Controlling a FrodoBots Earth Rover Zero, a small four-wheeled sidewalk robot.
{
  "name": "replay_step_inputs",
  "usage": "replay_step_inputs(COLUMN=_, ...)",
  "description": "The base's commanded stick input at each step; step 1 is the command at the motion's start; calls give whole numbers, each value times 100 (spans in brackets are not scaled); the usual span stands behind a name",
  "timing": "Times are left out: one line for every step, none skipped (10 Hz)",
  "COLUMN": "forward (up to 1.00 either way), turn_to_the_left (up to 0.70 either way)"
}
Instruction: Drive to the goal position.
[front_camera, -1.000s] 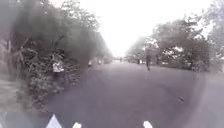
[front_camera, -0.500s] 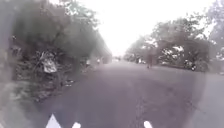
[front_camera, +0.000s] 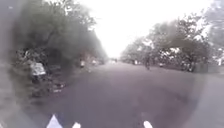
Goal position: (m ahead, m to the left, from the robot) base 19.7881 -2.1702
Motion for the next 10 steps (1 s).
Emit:
replay_step_inputs(forward=70, turn_to_the_left=-30)
replay_step_inputs(forward=70, turn_to_the_left=-18)
replay_step_inputs(forward=70, turn_to_the_left=-7)
replay_step_inputs(forward=70, turn_to_the_left=-5)
replay_step_inputs(forward=70, turn_to_the_left=-14)
replay_step_inputs(forward=70, turn_to_the_left=-22)
replay_step_inputs(forward=70, turn_to_the_left=-16)
replay_step_inputs(forward=70, turn_to_the_left=-8)
replay_step_inputs(forward=70, turn_to_the_left=0)
replay_step_inputs(forward=70, turn_to_the_left=0)
